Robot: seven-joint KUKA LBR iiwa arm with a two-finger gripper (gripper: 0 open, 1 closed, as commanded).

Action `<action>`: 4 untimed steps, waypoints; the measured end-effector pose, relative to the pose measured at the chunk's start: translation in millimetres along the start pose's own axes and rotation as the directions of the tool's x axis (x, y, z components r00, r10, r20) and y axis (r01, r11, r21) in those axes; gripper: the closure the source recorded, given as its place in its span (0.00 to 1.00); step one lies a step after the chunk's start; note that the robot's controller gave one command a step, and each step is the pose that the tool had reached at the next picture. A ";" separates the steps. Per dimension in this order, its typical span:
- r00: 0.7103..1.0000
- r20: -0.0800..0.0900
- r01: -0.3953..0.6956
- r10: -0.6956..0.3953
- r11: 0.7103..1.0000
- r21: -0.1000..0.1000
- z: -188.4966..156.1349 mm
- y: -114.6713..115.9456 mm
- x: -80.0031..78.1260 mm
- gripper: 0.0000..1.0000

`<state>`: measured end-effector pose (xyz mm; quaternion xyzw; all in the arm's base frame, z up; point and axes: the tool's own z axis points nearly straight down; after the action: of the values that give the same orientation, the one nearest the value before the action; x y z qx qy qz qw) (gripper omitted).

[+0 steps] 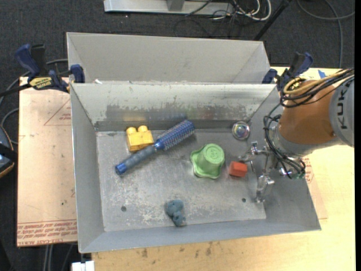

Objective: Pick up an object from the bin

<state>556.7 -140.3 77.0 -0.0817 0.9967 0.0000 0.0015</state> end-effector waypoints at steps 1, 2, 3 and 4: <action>1.000 0.001 0.004 -0.004 1.000 0.000 0.0 2.4 -1.3 1.00; 1.000 0.001 0.005 -0.005 1.000 0.000 0.0 2.4 -1.3 0.00; 0.997 0.007 0.083 -0.083 0.997 0.001 1.9 67.0 -33.9 0.00; 0.951 0.003 0.308 -0.308 0.951 -0.003 -10.9 164.7 -83.9 0.00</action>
Offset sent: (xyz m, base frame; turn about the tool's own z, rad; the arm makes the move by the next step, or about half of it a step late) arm 0.0000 0.0000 0.0000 0.0000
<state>612.7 35.9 88.1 -0.2363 0.9717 0.0014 0.0024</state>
